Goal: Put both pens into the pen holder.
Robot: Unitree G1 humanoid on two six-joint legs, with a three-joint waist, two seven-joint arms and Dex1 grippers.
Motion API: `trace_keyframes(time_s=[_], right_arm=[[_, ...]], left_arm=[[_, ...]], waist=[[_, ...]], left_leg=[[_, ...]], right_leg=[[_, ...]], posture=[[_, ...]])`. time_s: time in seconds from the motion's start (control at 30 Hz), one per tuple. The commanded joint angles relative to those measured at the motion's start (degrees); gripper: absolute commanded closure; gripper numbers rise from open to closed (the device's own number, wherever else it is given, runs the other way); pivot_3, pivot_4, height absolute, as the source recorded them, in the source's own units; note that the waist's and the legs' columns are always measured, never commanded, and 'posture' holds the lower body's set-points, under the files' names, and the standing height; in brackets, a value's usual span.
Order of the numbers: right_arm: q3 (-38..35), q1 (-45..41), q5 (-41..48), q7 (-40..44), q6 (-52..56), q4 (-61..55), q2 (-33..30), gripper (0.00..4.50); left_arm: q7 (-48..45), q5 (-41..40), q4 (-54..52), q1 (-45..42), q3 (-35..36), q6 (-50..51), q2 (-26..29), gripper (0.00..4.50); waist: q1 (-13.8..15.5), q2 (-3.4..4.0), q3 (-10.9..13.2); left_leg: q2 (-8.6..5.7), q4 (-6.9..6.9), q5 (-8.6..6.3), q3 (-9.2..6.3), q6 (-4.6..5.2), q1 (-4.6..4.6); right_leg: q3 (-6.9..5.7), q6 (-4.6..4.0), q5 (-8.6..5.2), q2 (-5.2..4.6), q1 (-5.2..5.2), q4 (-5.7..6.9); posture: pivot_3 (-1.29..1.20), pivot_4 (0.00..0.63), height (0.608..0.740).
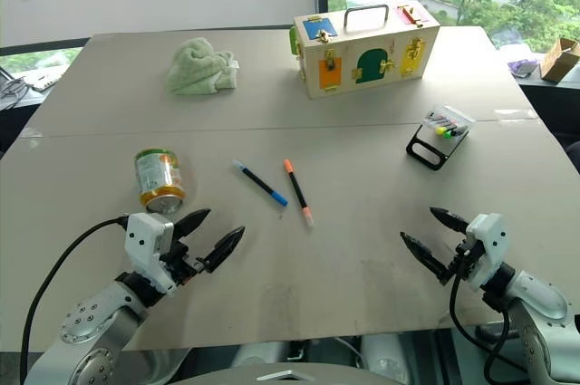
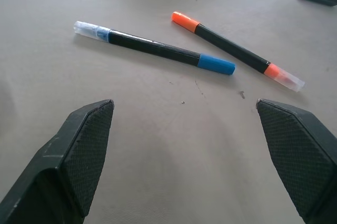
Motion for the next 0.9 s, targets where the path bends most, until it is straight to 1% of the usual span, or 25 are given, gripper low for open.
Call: trace_keyframes(time_s=[0.03,0.27,0.63,0.73,0.8,0.9], right_arm=[[-1.3,-0.4,1.2,1.1,-0.6,-1.0,-0.6,0.0],[-1.1,-1.6,1.7,1.0,0.4,-0.9,-0.1,0.0],[-0.3,-1.9,1.5,0.7,1.0,-1.6,0.2,0.0],[-0.4,-1.8,1.7,1.1,0.8,-2.3,0.2,0.0],[-0.4,-1.9,3.0,2.2,0.4,-3.7,0.3,0.0],[0.7,-3.1,4.4,3.7,0.7,-6.7,0.0,0.0]], left_arm=[[-0.9,0.3,-1.9,0.9,0.3,-1.2,0.3,0.03],[0.0,0.4,-3.6,1.1,-1.1,-0.3,-0.8,0.03],[2.8,-1.0,-5.0,-0.2,-1.0,2.2,-2.2,0.03],[5.8,-3.7,-6.2,-1.0,0.1,4.7,-3.8,0.03],[11.3,-7.5,-7.4,-3.0,1.5,9.1,-6.3,0.03],[17.9,-10.9,-9.1,-7.4,1.5,14.5,-9.1,0.03]], waist=[[0.0,0.0,0.0],[0.0,0.0,0.0],[0.0,0.01,0.0],[0.0,0.01,0.0],[0.0,0.01,0.0],[0.0,0.04,0.0]], left_leg=[[0.0,0.0,0.0,0.0,0.0,0.0],[0.0,0.0,0.0,0.0,-0.01,0.01],[0.0,0.01,0.02,0.0,-0.03,0.01],[0.0,0.01,0.02,0.0,-0.03,0.02],[0.0,0.02,0.02,0.0,-0.03,0.01],[0.0,0.07,0.01,-0.02,-0.02,0.02]], right_leg=[[0.0,0.0,0.0,0.0,0.0,0.0],[0.0,0.0,0.0,0.0,0.0,0.02],[0.0,0.0,0.0,0.0,0.01,0.03],[0.0,0.0,0.0,0.0,0.01,0.03],[0.0,0.0,0.01,0.0,0.01,0.04],[-0.02,0.01,0.01,0.0,0.04,0.09]], posture=[[0.0,0.15,0.74],[0.0,0.15,0.74],[0.0,0.15,0.74],[0.0,0.15,0.74],[0.0,0.15,0.74],[0.0,0.15,0.74]])
